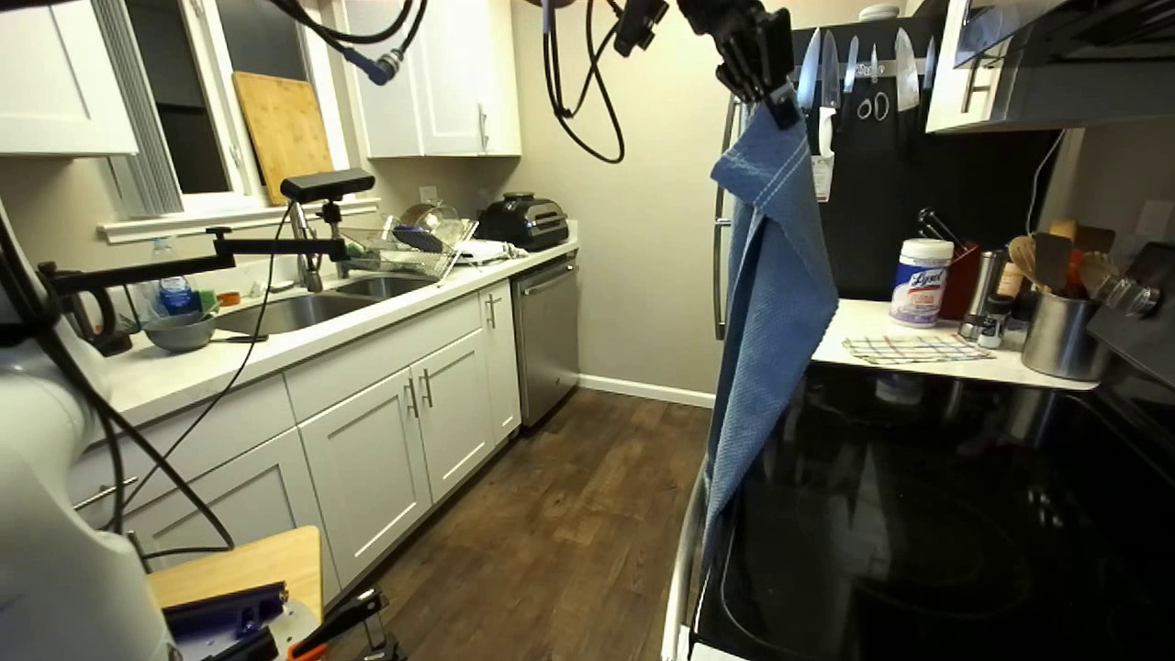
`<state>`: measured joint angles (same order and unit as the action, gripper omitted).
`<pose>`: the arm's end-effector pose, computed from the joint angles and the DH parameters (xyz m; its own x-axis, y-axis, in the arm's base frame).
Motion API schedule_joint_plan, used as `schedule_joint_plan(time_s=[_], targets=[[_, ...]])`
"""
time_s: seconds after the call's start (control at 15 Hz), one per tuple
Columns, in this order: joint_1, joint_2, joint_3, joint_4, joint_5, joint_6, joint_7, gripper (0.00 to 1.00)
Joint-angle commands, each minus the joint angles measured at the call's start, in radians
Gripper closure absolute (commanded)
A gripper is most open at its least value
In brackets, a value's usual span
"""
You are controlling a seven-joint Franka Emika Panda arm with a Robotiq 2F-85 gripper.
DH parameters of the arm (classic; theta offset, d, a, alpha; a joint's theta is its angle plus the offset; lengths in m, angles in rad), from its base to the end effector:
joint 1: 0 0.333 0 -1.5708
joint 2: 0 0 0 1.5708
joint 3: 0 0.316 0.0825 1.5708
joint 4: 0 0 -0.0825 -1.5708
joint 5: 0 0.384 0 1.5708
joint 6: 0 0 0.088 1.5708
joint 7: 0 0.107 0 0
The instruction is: Remove the light blue towel from the stove and hang it on the oven handle
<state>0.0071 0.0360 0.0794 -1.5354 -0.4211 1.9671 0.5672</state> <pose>0.6004 0.0245 0.6689 0.8064 -0.2902 0.5153 -0.4199 -0.8945 0.1533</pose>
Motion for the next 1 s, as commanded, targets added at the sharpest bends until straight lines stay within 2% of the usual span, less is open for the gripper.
schedule_joint_plan(time_s=[0.0, 0.93], targets=[[0.029, 0.046, -0.015, 0.02, -0.021, -0.025, -0.013, 0.98], [0.126, 0.182, -0.031, -0.009, -0.072, -0.028, -0.125, 0.98]])
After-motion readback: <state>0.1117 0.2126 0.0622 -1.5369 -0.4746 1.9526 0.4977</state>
